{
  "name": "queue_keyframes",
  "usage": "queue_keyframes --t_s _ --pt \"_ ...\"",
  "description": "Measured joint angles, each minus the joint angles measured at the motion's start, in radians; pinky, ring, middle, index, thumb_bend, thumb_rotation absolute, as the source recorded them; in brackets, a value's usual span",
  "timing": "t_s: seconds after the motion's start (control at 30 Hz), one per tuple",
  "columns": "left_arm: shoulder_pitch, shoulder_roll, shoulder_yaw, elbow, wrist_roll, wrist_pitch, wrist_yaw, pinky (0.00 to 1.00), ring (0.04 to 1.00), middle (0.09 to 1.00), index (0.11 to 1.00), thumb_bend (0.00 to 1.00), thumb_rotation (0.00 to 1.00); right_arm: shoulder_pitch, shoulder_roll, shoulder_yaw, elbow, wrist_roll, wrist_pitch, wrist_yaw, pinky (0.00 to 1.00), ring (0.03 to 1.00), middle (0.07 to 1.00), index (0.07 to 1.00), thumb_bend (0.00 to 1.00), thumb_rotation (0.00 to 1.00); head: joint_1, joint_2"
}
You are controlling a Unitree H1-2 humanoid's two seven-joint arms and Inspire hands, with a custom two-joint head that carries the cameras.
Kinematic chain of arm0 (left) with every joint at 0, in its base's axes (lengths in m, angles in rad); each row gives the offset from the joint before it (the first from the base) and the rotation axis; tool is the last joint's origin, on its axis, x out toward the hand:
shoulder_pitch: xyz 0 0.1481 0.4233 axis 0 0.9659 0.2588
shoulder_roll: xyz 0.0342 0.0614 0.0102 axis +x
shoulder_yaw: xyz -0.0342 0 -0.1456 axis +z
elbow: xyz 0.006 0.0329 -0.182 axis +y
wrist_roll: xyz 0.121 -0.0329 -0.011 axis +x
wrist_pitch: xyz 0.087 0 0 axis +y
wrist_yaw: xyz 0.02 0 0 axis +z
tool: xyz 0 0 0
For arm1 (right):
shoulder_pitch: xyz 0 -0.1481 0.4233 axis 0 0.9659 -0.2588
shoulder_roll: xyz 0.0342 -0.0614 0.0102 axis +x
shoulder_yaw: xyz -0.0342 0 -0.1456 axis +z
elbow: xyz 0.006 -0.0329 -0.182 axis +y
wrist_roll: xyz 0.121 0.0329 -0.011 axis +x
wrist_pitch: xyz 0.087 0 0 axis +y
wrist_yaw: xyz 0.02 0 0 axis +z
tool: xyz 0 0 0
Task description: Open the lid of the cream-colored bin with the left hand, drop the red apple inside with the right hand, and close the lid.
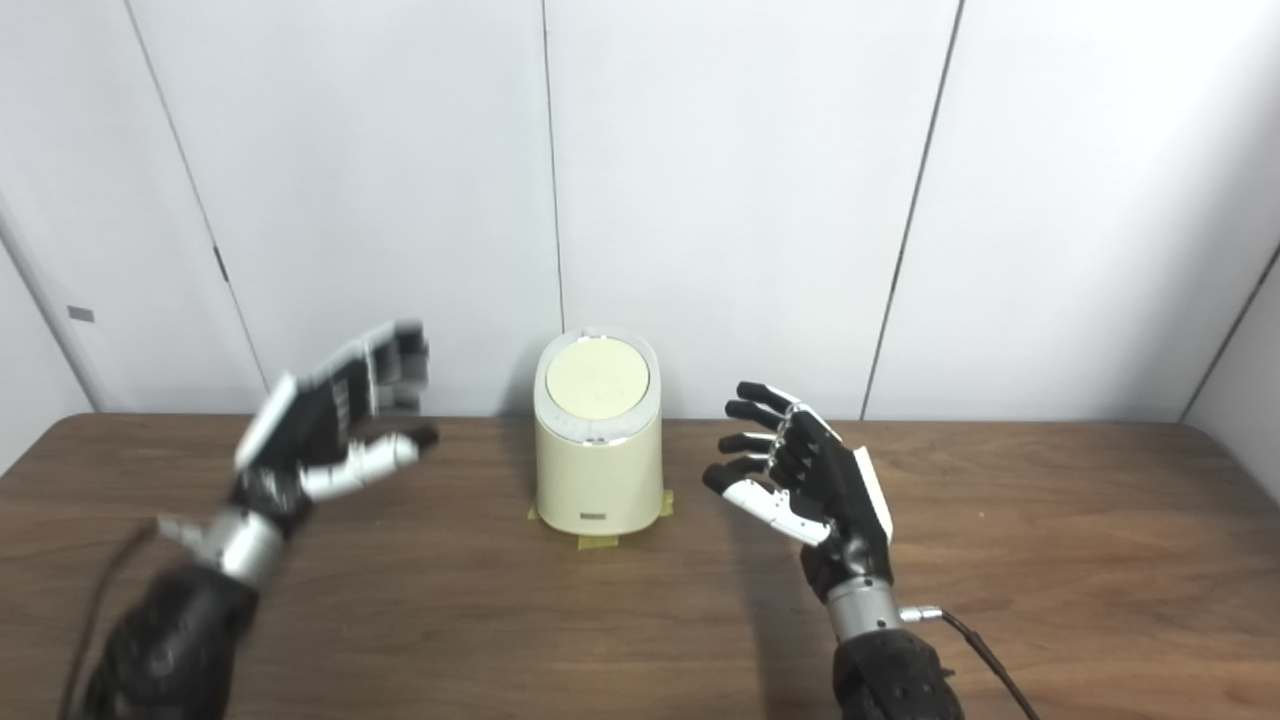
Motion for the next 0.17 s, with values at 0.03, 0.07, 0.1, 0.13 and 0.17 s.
queue_keyframes --t_s 0.03,0.07,0.1,0.13,0.17 --pt "0.018 -0.009 0.000 0.008 -0.001 -0.001 0.001 0.68 0.757 0.809 0.868 0.77 0.33 0.000 0.000 0.000 0.000 0.000 0.000 0.000 0.53 0.603 0.730 0.737 0.81 0.28 -0.003 -0.002" --pt "0.034 -0.015 0.000 0.012 -0.008 -0.006 0.001 0.66 0.738 0.798 0.864 0.77 0.32 0.000 0.000 0.000 0.000 0.000 0.000 0.000 0.53 0.599 0.731 0.738 0.81 0.27 -0.005 -0.002" --pt "0.046 -0.018 -0.001 0.013 -0.020 -0.015 0.000 0.65 0.723 0.790 0.860 0.77 0.31 0.000 0.000 0.000 0.000 0.000 0.000 0.000 0.53 0.597 0.731 0.739 0.81 0.27 -0.005 -0.002" --pt "0.054 -0.019 -0.001 0.015 -0.029 -0.026 -0.002 0.62 0.705 0.780 0.850 0.77 0.31 0.001 -0.001 0.001 -0.001 0.000 0.000 0.000 0.52 0.595 0.730 0.741 0.80 0.26 -0.009 0.000" --pt "0.059 -0.018 -0.001 0.015 -0.033 -0.034 -0.004 0.61 0.697 0.773 0.845 0.77 0.30 0.003 -0.002 0.001 -0.003 0.000 0.000 0.001 0.53 0.594 0.729 0.740 0.80 0.26 -0.012 0.002"
